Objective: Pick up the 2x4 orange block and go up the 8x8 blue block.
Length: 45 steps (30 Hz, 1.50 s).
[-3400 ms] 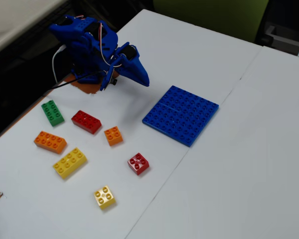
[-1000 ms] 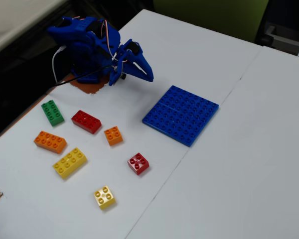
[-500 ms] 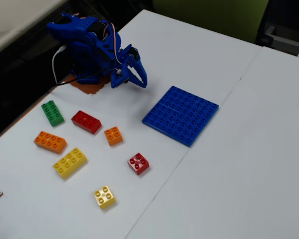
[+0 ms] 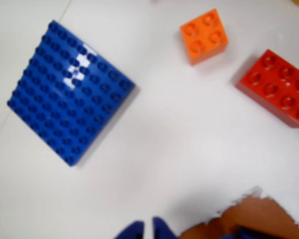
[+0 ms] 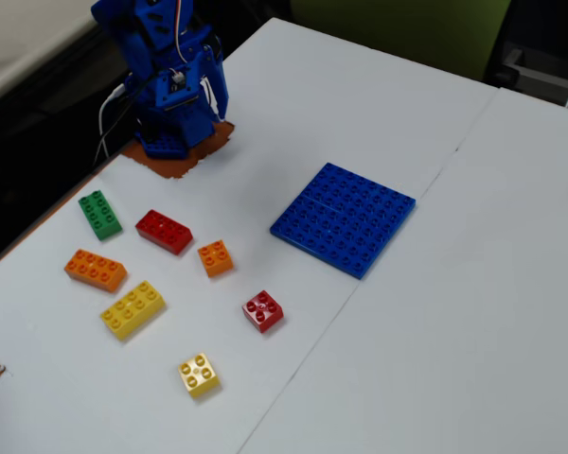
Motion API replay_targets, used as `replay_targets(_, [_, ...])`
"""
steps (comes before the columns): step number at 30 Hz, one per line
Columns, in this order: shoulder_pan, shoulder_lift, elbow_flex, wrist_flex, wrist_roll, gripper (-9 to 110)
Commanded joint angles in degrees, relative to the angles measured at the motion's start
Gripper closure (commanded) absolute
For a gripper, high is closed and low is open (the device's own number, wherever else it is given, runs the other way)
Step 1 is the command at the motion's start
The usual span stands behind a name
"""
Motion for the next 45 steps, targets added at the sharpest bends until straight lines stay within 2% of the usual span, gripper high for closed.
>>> replay_targets(1, [7.73, -3.96, -9.40, 5.19, -11.16, 101])
replay_targets(15, [38.85, -23.12, -15.38, 3.87, -63.72, 101])
replay_targets(21, [50.54, -29.18, -15.47, -1.93, -84.90, 101])
replay_targets(25, [55.63, -32.61, -15.47, -7.47, -95.45, 101])
replay_targets(30, [59.94, -37.53, -15.47, -15.73, -105.91, 101])
replay_targets(39, [59.85, -49.22, -15.56, -33.84, -113.12, 94])
replay_targets(45, [58.36, -53.44, -15.56, -37.79, -117.77, 89])
